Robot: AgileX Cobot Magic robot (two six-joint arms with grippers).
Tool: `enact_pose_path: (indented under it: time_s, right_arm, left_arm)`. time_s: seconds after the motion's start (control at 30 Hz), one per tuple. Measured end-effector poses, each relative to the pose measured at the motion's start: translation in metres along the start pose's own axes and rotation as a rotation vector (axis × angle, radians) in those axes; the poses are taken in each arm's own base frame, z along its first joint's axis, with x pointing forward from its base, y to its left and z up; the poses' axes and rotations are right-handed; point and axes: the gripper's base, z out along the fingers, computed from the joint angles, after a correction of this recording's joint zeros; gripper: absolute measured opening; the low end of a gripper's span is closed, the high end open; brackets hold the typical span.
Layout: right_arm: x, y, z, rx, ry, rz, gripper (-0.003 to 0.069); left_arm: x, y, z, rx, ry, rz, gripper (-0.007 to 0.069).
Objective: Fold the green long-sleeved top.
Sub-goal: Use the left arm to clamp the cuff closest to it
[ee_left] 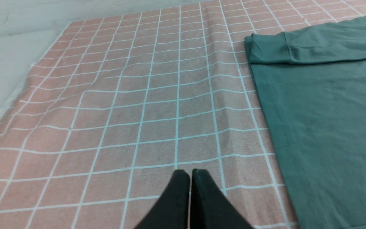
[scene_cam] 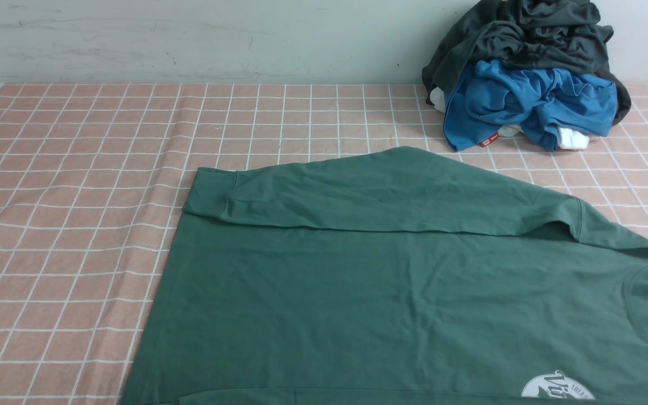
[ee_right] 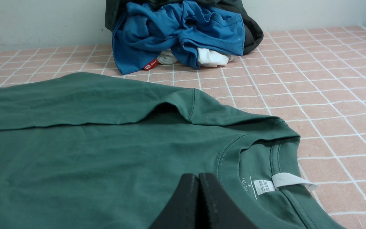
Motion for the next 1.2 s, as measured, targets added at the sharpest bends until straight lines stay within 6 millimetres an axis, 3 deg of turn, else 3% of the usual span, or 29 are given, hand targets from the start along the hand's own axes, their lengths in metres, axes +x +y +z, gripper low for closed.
enact_pose_path:
  time_s: [0.3, 0.4, 0.47, 0.5, 0.57, 0.63, 0.7, 0.77, 0.83, 0.97, 1.2]
  right_arm:
    - [0.0, 0.0, 0.0, 0.0, 0.0, 0.001, -0.0014]
    - [0.0, 0.0, 0.0, 0.0, 0.0, 0.001, -0.0014]
    - [0.0, 0.0, 0.0, -0.002, 0.0, 0.009, -0.0014]
    - [0.0, 0.0, 0.0, -0.002, 0.0, 0.009, -0.0014]
    - [0.0, 0.002, 0.0, -0.017, 0.003, 0.097, -0.0014]
    - [0.001, 0.004, 0.0, -0.047, 0.017, 0.273, -0.0014]
    - [0.002, 0.008, 0.0, -0.08, 0.041, 0.465, -0.0014]
    - [0.002, 0.013, -0.001, -0.126, 0.076, 0.698, -0.0014]
    - [0.002, 0.018, -0.002, -0.17, 0.112, 0.903, -0.0014]
    - [-0.002, 0.022, -0.003, -0.217, 0.124, 1.065, -0.0014]
    - [-0.003, 0.021, -0.003, -0.215, 0.095, 0.968, -0.0014]
  left_arm:
    - [0.0, 0.001, 0.0, -0.008, 0.001, 0.024, -0.0003]
    - [-0.001, 0.0, 0.0, 0.003, -0.008, -0.047, -0.0003]
    - [-0.002, -0.003, 0.0, 0.04, -0.032, -0.241, -0.0003]
    - [-0.002, -0.003, 0.0, 0.04, -0.032, -0.251, -0.0003]
    - [-0.006, -0.008, 0.0, 0.107, -0.059, -0.618, -0.0003]
    - [-0.01, -0.011, 0.0, 0.173, -0.071, -0.957, -0.0003]
    - [-0.013, -0.013, -0.001, 0.221, -0.069, -1.173, -0.0003]
    - [-0.014, -0.014, -0.002, 0.246, -0.064, -1.267, -0.0003]
    - [-0.016, -0.014, -0.002, 0.256, -0.07, -1.303, -0.0003]
    - [-0.016, -0.013, -0.002, 0.256, -0.083, -1.304, -0.0003]
    - [-0.018, -0.013, -0.003, 0.257, -0.092, -1.22, -0.0003]
